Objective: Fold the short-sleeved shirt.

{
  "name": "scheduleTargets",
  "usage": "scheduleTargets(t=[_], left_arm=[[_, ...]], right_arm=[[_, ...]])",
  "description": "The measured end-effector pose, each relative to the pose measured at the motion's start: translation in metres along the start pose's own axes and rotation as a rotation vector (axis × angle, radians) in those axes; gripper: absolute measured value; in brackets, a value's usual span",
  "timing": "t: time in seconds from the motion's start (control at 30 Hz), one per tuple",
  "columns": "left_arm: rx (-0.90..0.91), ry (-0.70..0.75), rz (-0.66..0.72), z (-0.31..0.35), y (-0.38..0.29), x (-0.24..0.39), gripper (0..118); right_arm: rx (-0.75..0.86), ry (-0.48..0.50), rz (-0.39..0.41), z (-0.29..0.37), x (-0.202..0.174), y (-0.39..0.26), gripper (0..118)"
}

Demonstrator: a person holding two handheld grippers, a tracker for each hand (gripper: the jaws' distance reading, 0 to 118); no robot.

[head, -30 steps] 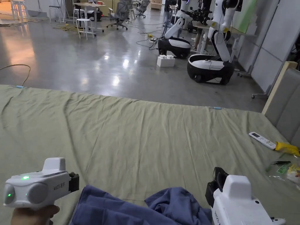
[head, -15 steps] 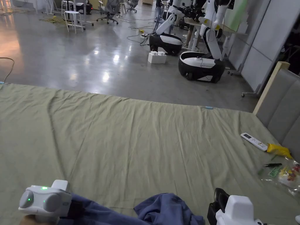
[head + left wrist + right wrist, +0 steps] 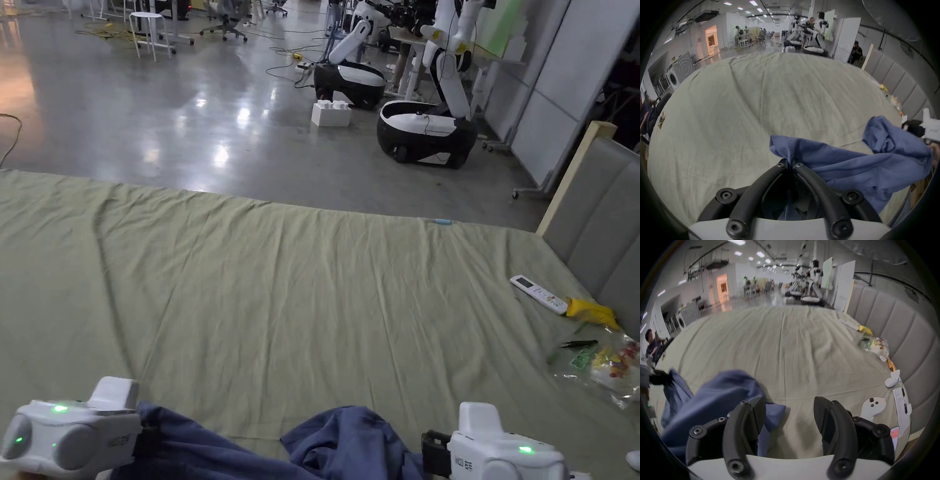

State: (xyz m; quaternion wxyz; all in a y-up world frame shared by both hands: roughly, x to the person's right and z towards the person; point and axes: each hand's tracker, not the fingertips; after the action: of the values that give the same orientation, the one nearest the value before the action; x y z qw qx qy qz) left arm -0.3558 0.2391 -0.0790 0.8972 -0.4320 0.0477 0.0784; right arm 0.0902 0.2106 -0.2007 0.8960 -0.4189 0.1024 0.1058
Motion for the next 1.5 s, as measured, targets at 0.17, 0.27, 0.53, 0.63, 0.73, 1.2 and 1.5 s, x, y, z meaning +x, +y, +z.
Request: scheduleTargets(t=[0.17,0.27,0.53,0.63,0.73,1.2,1.5], left_arm=[[0.072,0.017,0.014,0.021,-0.002,-0.011,5],[0.108,0.018,0.064,0.028,-0.007,-0.017,5],[0.182,0.031,0.096,0.048,-0.014,-0.018,5],[0.243,0.034,0.073,0.065,-0.008,-0.016,4],[0.301,0.023,0.072,0.085,0.005,-0.016,4],[0.535,0.077,0.111,0.162,0.059,-0.05,4],[0.62,0.125,0.153,0.224,0.112,-0.111,4]], right_arm=[[-0.144,0.045,0.094,-0.035,-0.022,-0.005,62],[-0.103,0.058,0.129,-0.035,-0.039,-0.012,22],[-0.014,0.048,0.1,-0.01,-0.039,-0.014,5],[0.124,0.016,0.106,0.021,-0.027,-0.002,4],[0.231,-0.012,0.075,0.045,-0.007,0.013,4],[0.571,-0.105,-0.001,0.206,0.03,0.078,4],[0.707,-0.129,-0.017,0.27,0.045,0.112,4]])
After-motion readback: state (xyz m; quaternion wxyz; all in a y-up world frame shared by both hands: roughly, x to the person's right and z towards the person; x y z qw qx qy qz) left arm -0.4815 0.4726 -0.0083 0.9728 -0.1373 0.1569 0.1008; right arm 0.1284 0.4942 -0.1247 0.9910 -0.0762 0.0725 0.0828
